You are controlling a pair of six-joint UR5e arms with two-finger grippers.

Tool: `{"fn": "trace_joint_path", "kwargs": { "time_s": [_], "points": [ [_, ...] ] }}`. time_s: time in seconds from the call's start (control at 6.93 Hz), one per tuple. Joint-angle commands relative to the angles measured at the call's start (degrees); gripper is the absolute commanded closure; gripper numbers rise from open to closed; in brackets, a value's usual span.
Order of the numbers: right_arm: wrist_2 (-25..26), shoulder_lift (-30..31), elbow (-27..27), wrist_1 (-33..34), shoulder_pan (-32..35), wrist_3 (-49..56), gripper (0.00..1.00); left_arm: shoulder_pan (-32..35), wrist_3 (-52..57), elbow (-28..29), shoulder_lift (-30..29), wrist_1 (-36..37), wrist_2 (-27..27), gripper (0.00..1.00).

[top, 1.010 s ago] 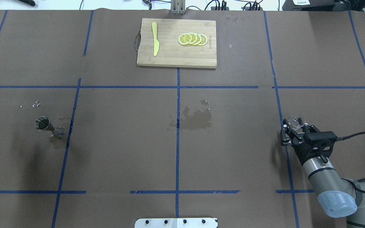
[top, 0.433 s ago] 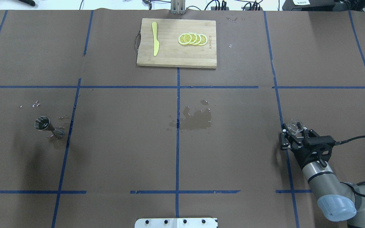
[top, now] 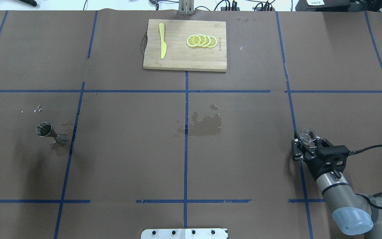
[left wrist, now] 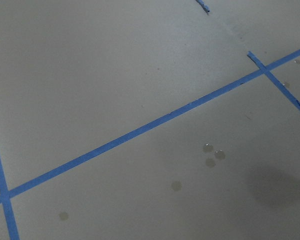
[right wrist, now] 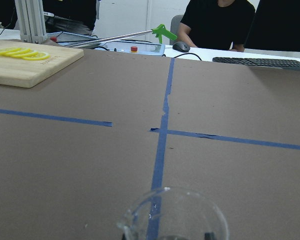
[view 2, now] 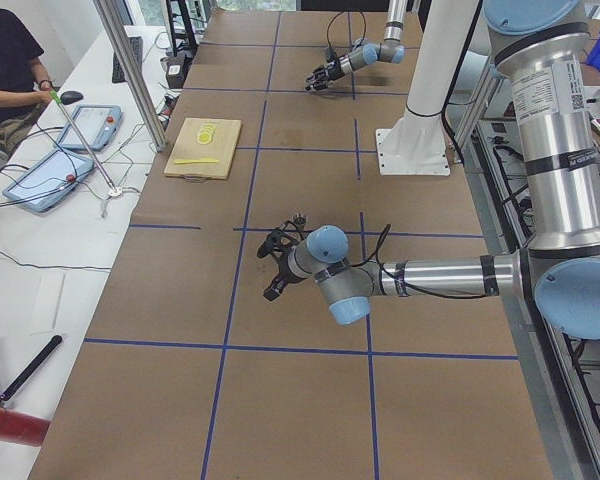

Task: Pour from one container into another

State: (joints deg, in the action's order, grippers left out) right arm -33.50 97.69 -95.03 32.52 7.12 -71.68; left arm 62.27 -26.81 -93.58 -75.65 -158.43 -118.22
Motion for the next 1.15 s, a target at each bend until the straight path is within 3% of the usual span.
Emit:
{"fn": "trace_joint_path", "kwargs": {
  "time_s": [0.0,0.58,1.01],
  "points": [
    [-0.2,0.3,0.1,0.0,-0.2,0.0,0.91,0.1,0.0,-0.4,0.1,0.0,0.0,0.0],
    [-0.4,0.5,0.5,-0.1,-0.3,-0.1,0.72,0.1,0.0,-0.4,0.1,-0.2,0.1,0.0],
    [-0.4,0.9,3.2,-6.2,-0.4,-0.1,0.48,0.1,0.0,-0.5,0.1,-0.3,0.3,0.0]
  ]
}}
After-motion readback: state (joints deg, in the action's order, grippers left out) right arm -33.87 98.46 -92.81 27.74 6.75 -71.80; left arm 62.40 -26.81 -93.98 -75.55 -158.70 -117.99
